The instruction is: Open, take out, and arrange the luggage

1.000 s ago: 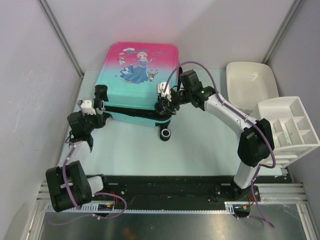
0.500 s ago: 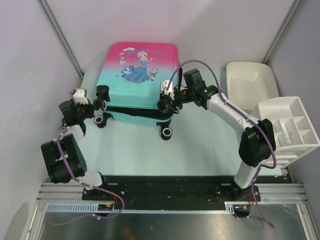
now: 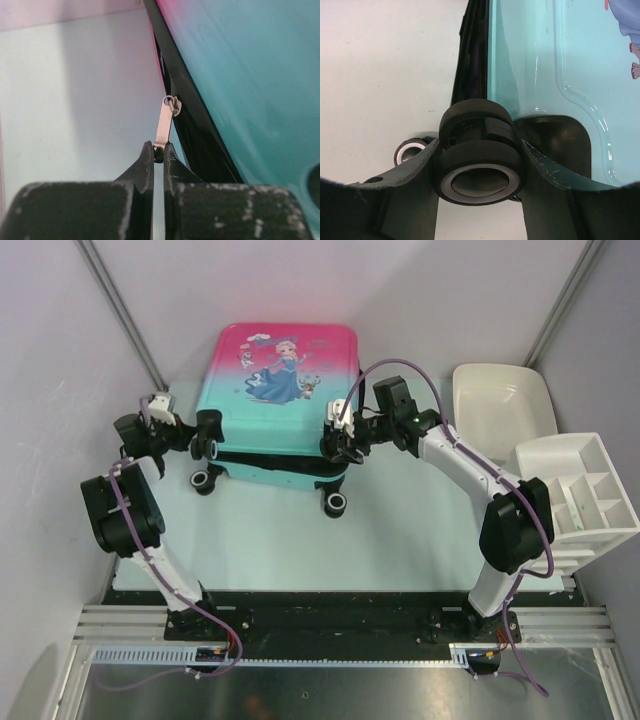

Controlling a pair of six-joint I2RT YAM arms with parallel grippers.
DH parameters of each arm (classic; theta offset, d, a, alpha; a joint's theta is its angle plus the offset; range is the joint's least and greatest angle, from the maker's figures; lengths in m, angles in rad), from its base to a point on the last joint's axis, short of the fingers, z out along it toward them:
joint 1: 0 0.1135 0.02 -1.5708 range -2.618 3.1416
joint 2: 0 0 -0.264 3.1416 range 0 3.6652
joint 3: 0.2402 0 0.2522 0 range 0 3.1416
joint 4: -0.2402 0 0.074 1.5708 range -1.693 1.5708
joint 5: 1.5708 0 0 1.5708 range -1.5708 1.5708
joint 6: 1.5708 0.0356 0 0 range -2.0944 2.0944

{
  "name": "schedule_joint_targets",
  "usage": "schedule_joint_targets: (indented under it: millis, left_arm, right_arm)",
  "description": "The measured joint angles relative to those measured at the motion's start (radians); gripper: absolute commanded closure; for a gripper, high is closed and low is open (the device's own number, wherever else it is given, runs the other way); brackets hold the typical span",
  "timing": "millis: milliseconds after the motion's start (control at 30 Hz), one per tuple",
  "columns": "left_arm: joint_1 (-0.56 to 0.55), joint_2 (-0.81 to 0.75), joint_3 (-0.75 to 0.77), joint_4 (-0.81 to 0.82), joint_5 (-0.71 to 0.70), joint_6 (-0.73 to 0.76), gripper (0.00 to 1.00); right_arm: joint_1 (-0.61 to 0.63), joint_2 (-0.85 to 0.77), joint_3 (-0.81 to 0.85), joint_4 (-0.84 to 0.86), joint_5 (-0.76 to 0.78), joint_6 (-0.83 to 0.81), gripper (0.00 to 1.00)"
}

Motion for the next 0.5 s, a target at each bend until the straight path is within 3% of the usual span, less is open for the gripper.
schedule_joint_targets:
  millis: [233,500]
  left_arm:
    - [-0.022,0.084,0.086,-0.003,0.059,0.042,1.00]
    - [-0.082,0.196,0.185,-0.003,0.026,0.077,1.00]
  right_arm:
    - [-0.033,0.000,0.000,0.001,0.008,-0.050,1.00]
    - [-0.070,-0.007,-0.008,-0.009,0.013,-0.113,1.00]
